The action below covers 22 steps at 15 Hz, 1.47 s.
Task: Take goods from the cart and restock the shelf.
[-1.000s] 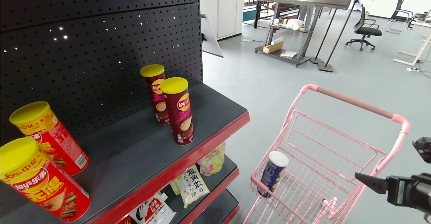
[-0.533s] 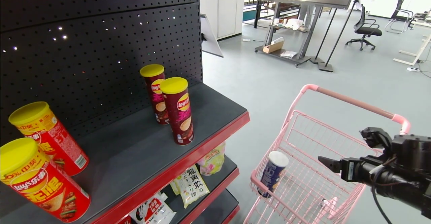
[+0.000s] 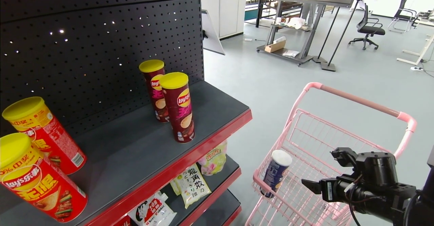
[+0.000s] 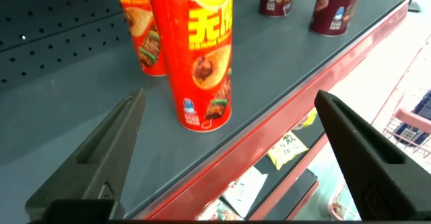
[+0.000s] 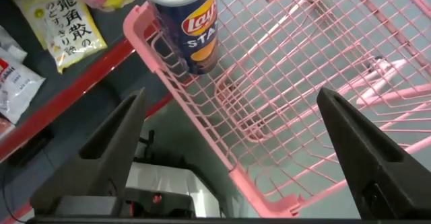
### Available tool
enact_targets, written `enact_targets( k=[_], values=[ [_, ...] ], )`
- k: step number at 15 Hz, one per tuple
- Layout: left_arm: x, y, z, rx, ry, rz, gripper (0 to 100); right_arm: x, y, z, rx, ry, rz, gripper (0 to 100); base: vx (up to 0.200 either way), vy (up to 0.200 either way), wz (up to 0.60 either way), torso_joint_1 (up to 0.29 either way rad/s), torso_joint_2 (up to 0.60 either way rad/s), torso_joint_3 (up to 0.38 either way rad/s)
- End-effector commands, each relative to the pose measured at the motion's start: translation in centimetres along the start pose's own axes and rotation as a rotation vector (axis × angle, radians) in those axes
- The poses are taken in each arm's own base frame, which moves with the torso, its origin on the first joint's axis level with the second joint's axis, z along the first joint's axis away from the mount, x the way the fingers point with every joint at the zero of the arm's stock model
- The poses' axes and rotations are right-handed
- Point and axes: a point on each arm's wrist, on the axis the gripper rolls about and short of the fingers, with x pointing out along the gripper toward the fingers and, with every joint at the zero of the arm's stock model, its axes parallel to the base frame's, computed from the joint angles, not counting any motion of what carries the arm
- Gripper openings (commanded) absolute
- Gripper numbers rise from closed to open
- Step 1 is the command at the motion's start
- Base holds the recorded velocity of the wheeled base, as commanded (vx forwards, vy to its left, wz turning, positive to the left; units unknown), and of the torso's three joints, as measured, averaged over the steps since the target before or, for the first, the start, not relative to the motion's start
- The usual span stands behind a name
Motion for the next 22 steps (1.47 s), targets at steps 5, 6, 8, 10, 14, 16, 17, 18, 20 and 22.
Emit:
enact_targets(
  k=[5, 6, 8, 10, 14, 16, 17, 18, 20, 22],
  values=[
    [0.0, 0.0, 0.0, 0.0, 0.001, 0.0, 100, 0.5, 0.6, -0.3, -0.023, 0.018, 0.019, 100, 0.0, 0.0, 0.0, -0.057, 0.14, 0.078],
    [0.0, 0.0, 0.0, 0.0, 0.001, 0.0, 100, 0.7, 0.9, -0.5, -0.027, 0.029, 0.025, 100, 0.0, 0.0, 0.0, 0.0, 0.0, 0.0],
    [0.0, 0.0, 0.0, 0.0, 0.001, 0.0, 100, 1.1, 1.2, -0.6, -0.037, 0.033, 0.035, 100, 0.0, 0.0, 0.0, -0.038, 0.06, 0.05],
    [0.0, 0.0, 0.0, 0.0, 0.001, 0.0, 100, 1.3, 1.3, -0.3, -0.041, 0.01, 0.042, 100, 0.0, 0.0, 0.0, -0.141, 0.33, 0.188],
    [0.0, 0.0, 0.0, 0.002, -0.001, 0.0, 100, 2.2, 1.4, -0.5, -0.048, -0.05, 0.053, 100, 0.0, 0.0, 0.0, -0.083, 0.21, 0.116],
    [0.0, 0.0, 0.0, 0.003, 0.001, 0.0, 100, 2.5, 1.8, -0.6, -0.049, -0.113, 0.079, 100, 0.0, 0.0, 0.0, 0.0, 0.0, 0.0],
    [0.0, 0.0, 0.0, 0.003, -0.001, 0.0, 100, 2.8, 1.9, -0.5, -0.052, -0.144, 0.09, 100, 0.0, 0.0, 0.0, 0.0, 0.0, 0.0],
    [0.0, 0.0, 0.0, 0.003, -0.001, 0.0, 100, 2.8, 2.4, -0.3, -0.062, -0.168, 0.096, 100, 0.0, 0.0, 0.0, 0.0, 0.0, 0.0],
    [0.0, 0.0, 0.0, 0.005, -0.001, -0.001, 100, 2.2, 2.8, -1.5, -0.07, -0.129, 0.091, 100, 0.0, 0.0, 0.0, 0.0, 0.0, 0.0],
    [0.0, 0.0, 0.0, 0.005, -0.001, -0.001, 100, 2.1, 2.9, -1.9, -0.055, -0.109, 0.088, 100, 0.0, 0.0, 0.0, 0.0, 0.0, 0.0]
  ],
)
